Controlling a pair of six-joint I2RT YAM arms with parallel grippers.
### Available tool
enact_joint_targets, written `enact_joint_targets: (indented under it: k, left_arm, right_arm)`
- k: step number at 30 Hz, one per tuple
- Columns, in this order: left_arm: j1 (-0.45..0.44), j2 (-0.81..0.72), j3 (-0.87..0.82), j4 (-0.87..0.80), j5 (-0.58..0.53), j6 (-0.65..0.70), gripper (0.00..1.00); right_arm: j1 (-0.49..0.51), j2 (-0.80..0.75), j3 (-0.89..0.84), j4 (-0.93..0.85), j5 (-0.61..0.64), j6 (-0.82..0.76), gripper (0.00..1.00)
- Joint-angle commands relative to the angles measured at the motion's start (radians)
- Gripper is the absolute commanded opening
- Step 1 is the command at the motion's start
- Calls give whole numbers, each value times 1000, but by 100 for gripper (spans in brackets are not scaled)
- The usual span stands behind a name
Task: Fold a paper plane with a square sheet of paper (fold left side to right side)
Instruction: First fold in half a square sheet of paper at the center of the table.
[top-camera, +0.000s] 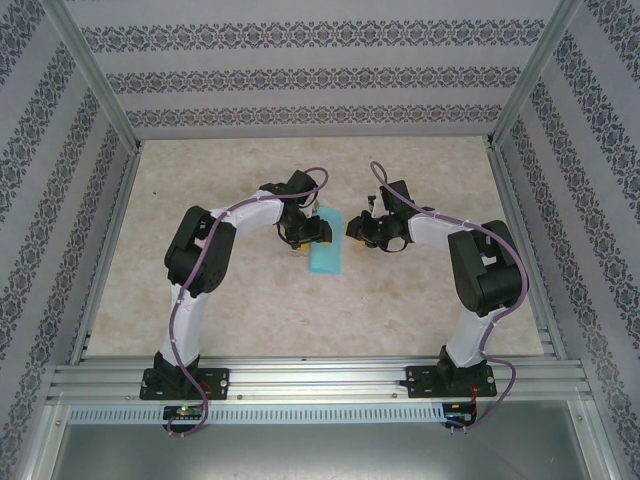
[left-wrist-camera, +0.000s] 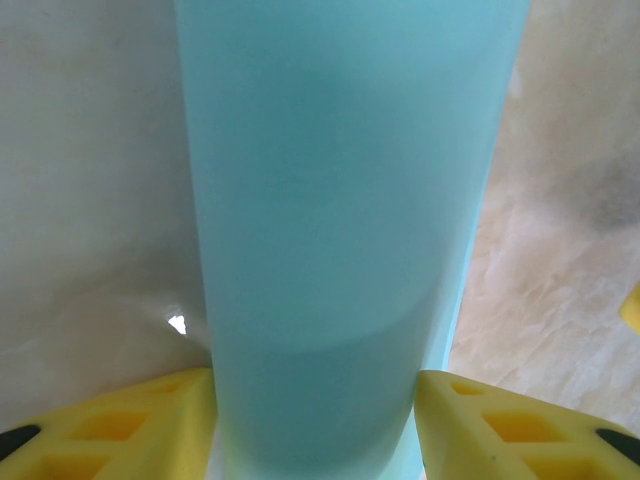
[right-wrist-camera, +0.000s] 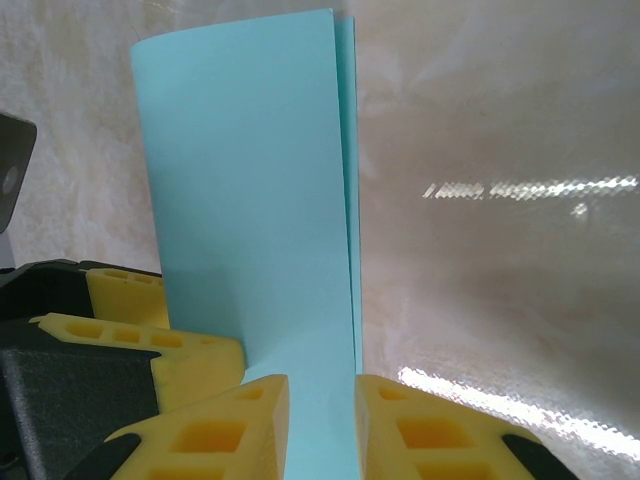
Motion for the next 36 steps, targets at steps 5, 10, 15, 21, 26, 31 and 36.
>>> enact_joint_targets:
  k: [5, 10, 15, 21, 26, 31, 36]
  left_arm:
    - [-18, 44, 33, -26, -16, 18, 56]
    - [-18, 48, 36, -29, -24, 21, 56]
    - [-21, 53, 39, -38, -26, 27, 56]
    - [-24, 60, 45, -50, -36, 38, 56]
    - [-27, 66, 48, -51, -36, 43, 56]
    - [-28, 69, 49, -56, -41, 49, 56]
    - [-29, 71, 49, -58, -44, 49, 56]
  right_arm:
    - [11, 2, 8, 24, -10, 18, 24]
    - [14, 4, 9, 24, -10, 22, 22]
    - [19, 7, 8, 24, -9, 24, 21]
    - [20, 12, 9, 24, -7, 28, 20]
    - [32, 25, 15, 32, -9, 40, 19]
    - [43, 45, 24, 41, -10, 53, 16]
    - [54, 63, 34, 43, -6, 59, 15]
